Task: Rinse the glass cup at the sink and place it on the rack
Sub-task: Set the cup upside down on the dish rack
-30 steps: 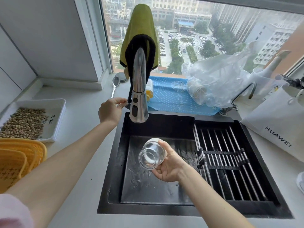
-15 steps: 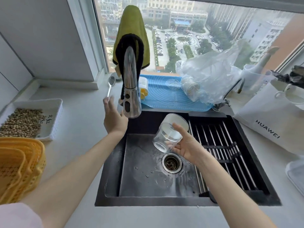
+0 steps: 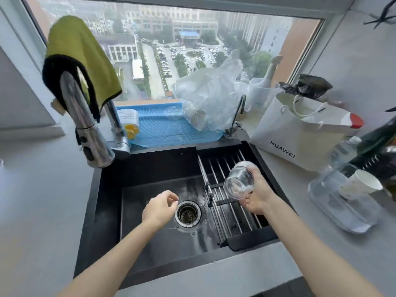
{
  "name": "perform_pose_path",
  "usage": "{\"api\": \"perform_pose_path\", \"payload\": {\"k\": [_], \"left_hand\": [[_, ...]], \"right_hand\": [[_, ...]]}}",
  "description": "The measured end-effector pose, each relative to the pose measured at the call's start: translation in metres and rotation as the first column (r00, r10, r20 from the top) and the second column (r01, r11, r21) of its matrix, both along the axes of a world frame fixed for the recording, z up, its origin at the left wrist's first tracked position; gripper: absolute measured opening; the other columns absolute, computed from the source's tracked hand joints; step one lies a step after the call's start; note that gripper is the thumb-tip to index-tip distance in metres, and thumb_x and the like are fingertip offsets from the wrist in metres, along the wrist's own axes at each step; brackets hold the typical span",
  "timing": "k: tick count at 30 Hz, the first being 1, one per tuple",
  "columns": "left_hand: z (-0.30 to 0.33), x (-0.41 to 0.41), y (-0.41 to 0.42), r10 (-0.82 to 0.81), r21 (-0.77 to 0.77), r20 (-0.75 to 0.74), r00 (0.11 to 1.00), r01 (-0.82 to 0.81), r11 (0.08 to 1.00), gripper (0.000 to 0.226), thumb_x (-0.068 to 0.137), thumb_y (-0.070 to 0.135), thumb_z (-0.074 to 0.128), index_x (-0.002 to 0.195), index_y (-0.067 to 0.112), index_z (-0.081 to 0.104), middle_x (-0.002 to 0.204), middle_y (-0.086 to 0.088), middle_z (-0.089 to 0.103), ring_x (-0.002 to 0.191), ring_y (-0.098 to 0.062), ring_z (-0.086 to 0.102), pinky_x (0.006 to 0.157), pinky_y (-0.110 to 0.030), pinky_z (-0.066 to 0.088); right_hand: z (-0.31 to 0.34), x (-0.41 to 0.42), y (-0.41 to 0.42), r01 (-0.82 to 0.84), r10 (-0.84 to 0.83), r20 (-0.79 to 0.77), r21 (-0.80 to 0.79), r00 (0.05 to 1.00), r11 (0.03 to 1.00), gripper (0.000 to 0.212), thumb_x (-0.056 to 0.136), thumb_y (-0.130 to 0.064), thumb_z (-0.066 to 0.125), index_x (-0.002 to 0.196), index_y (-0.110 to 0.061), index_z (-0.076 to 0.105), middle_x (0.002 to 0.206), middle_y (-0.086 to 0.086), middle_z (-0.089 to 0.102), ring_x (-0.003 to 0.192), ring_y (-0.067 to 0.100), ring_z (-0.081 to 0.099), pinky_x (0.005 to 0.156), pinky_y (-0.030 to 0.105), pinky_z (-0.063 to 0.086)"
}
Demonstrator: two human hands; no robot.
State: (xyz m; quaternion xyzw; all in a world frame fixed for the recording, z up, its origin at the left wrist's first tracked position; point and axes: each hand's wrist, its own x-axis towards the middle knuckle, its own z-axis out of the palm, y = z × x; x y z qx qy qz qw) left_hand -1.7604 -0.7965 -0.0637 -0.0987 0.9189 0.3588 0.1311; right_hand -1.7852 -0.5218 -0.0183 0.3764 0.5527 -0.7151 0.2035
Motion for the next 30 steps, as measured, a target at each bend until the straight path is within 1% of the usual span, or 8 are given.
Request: {"api": "perform_pose_path", "payload": {"k": [4,10,13,14,16,18,23,30], "left_hand": [[-0.017,-0.001,0.014,0.001,-0.013,0.069,0.998,0.0,1.0,0.011,0.082,0.032,0.053,0.082,0.038,0.062,0.086,0.012,0.064,0.087,-0.014,0.06,0.077,-0.03,0.047],[-0.029,-0.004,0.021,0.012,-0.029,0.094,0.996,-0.009,1.0,0.012,0.081,0.031,0.054,0.081,0.037,0.064,0.088,0.012,0.066,0.088,-0.013,0.06,0.074,-0.028,0.046],[-0.03,-0.006,0.019,0.007,-0.038,0.117,0.993,-0.003,0.999,0.012,0.081,0.032,0.052,0.082,0.037,0.063,0.089,0.014,0.068,0.087,-0.012,0.061,0.073,-0.028,0.047],[-0.03,-0.007,0.018,0.005,-0.041,0.123,0.992,0.0,0.999,0.012,0.081,0.033,0.052,0.082,0.037,0.063,0.089,0.015,0.069,0.087,-0.011,0.061,0.073,-0.028,0.047],[-0.029,-0.008,0.015,0.007,-0.049,0.129,0.992,0.0,0.999,0.012,0.08,0.033,0.052,0.082,0.037,0.063,0.09,0.014,0.069,0.087,-0.011,0.061,0.074,-0.028,0.047],[-0.028,-0.008,0.014,0.015,-0.044,0.127,0.992,-0.009,0.999,0.013,0.08,0.033,0.051,0.082,0.038,0.063,0.089,0.014,0.068,0.087,-0.012,0.062,0.075,-0.029,0.049],[-0.026,-0.009,0.028,-0.028,-0.017,0.121,0.992,0.03,0.999,0.012,0.081,0.034,0.052,0.085,0.036,0.063,0.087,0.014,0.065,0.088,-0.012,0.062,0.079,-0.029,0.049],[-0.024,-0.005,0.054,-0.152,0.037,0.209,0.966,0.147,0.988,0.016,0.082,0.037,0.052,0.094,0.03,0.061,0.093,0.01,0.064,0.092,-0.013,0.061,0.082,-0.028,0.049]], "right_hand": [[-0.024,0.004,-0.002,-0.082,0.073,0.17,0.044,0.983,0.996,0.074,0.07,-0.073,0.066,0.103,-0.007,0.071,0.092,0.011,0.069,0.049,0.015,0.058,0.038,0.02,0.043],[-0.053,-0.004,-0.021,-0.139,0.122,0.265,0.044,0.956,0.989,0.085,0.06,-0.078,0.069,0.106,-0.006,0.073,0.082,0.009,0.072,0.043,0.013,0.053,0.035,0.021,0.04],[-0.053,-0.006,-0.016,-0.212,0.202,0.24,0.014,0.949,0.977,0.082,0.069,-0.079,0.063,0.107,-0.006,0.072,0.088,0.009,0.072,0.044,0.014,0.057,0.037,0.022,0.044],[-0.053,-0.008,-0.012,-0.251,0.24,0.222,0.022,0.945,0.968,0.081,0.074,-0.078,0.061,0.11,-0.007,0.071,0.094,0.009,0.073,0.054,0.015,0.062,0.044,0.025,0.052],[-0.057,-0.01,-0.001,-0.319,0.304,0.164,0.074,0.938,0.945,0.072,0.081,-0.069,0.064,0.117,-0.007,0.066,0.108,0.013,0.074,0.081,0.022,0.069,0.082,0.034,0.062],[-0.057,-0.011,0.008,-0.428,0.406,0.151,0.163,0.901,0.889,0.073,0.079,-0.062,0.072,0.124,-0.007,0.062,0.114,0.017,0.074,0.098,0.028,0.072,0.101,0.039,0.056],[-0.061,-0.008,0.017,-0.603,0.562,0.221,0.321,0.797,0.73,0.09,0.061,-0.077,0.073,0.122,-0.011,0.063,0.114,0.014,0.073,0.1,0.026,0.072,0.08,0.033,0.057],[-0.055,-0.003,0.023,-0.743,0.686,0.301,0.379,0.663,0.552,0.101,0.056,-0.086,0.063,0.125,-0.013,0.064,0.118,0.014,0.073,0.103,0.028,0.072,0.102,0.043,0.052]]}}
